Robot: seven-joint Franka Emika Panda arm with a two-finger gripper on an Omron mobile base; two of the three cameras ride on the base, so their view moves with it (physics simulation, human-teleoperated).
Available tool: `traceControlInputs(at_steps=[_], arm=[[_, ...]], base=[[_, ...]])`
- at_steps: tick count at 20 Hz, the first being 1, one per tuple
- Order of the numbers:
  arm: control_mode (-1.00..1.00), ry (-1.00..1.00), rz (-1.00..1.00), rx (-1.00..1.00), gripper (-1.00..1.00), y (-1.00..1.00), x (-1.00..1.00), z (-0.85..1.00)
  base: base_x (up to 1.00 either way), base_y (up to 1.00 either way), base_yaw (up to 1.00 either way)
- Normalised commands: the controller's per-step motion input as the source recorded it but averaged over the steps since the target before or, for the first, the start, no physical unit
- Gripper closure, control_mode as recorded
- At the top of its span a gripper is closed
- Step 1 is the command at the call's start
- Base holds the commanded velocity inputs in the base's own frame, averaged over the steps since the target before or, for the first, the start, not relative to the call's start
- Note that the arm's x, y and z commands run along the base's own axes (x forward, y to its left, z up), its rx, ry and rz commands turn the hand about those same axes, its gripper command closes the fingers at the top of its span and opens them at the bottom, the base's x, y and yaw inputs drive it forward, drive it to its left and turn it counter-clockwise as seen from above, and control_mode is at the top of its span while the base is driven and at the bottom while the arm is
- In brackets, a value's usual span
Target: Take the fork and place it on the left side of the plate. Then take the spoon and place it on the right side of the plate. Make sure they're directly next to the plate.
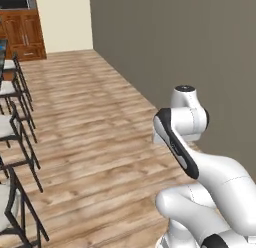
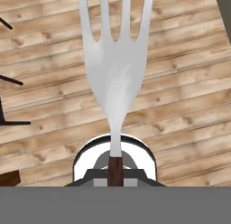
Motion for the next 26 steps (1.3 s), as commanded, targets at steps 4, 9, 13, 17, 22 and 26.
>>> traceControlInputs(at_steps=[4,9,13,17,22,26], arm=[[1.0,0.0,0.0,0.0,1.0,0.0,0.0,0.0],[1.0,0.0,0.0,0.0,1.0,0.0,0.0,0.0],[1.0,0.0,0.0,0.0,1.0,0.0,0.0,0.0],[1.0,0.0,0.0,0.0,1.0,0.0,0.0,0.0],[1.0,0.0,0.0,0.0,1.0,0.0,0.0,0.0],[1.0,0.0,0.0,0.0,1.0,0.0,0.0,0.0]], base=[[1.0,-0.51,0.37],[1.0,-0.56,0.32],[1.0,-0.54,0.3],[1.0,-0.54,0.3],[1.0,-0.54,0.28],[1.0,-0.51,0.25]])
